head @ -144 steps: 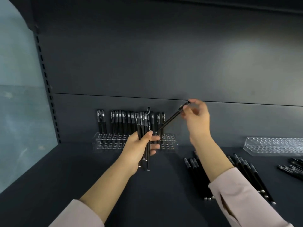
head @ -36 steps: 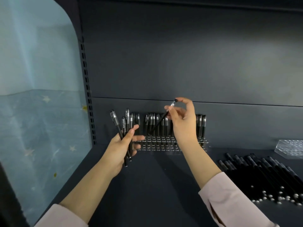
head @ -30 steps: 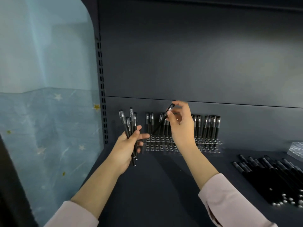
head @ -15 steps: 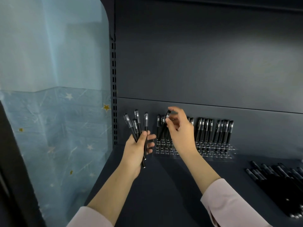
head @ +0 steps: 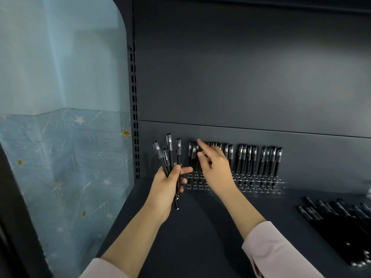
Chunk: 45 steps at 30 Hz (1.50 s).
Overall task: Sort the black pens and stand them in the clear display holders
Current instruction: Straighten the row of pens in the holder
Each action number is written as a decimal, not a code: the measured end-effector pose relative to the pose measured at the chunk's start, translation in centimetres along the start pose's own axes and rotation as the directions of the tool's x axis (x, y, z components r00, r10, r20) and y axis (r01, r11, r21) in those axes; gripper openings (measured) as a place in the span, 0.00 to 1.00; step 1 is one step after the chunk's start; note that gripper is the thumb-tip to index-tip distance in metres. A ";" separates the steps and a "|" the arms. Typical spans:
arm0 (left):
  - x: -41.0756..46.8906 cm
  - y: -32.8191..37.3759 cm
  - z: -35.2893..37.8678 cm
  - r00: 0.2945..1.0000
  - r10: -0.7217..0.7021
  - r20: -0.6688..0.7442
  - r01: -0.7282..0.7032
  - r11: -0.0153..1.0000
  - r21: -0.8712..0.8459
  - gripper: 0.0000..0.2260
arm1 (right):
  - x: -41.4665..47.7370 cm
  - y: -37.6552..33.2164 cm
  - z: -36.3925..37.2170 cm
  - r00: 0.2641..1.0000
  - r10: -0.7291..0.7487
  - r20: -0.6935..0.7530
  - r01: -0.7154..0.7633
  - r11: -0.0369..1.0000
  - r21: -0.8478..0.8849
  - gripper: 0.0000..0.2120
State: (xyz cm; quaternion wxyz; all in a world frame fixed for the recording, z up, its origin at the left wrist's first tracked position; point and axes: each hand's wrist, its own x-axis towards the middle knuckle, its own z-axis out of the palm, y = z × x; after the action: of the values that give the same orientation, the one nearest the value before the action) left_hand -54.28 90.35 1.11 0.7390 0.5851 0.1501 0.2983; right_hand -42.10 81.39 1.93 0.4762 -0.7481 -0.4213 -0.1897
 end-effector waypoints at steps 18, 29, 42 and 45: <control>-0.3 0.0 -0.6 0.995 -0.012 0.100 0.009 0.999 0.032 0.09 | -0.3 -3.3 -2.9 0.974 0.225 -0.035 -0.149 0.745 0.650 0.14; 0.7 0.3 -1.3 0.998 -0.068 -0.014 0.068 0.997 0.030 0.11 | -1.0 -2.0 -2.0 0.960 0.066 -0.273 0.007 0.966 0.260 0.12; 0.8 0.2 -1.1 0.999 -0.042 -0.002 0.042 0.999 0.015 0.09 | -0.7 -0.2 -0.8 0.967 -0.194 -0.163 0.175 0.977 -0.124 0.16; 0.5 0.1 -1.1 0.999 -0.017 0.028 0.016 0.999 0.039 0.08 | -0.7 0.3 -0.6 0.982 -0.159 -0.103 0.138 0.974 -0.182 0.21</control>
State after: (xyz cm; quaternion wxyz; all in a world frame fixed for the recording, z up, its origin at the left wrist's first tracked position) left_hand -54.54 91.56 1.02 0.7321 0.6021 0.1502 0.2810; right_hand -42.22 80.50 1.51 0.4174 -0.7408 -0.4295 -0.3043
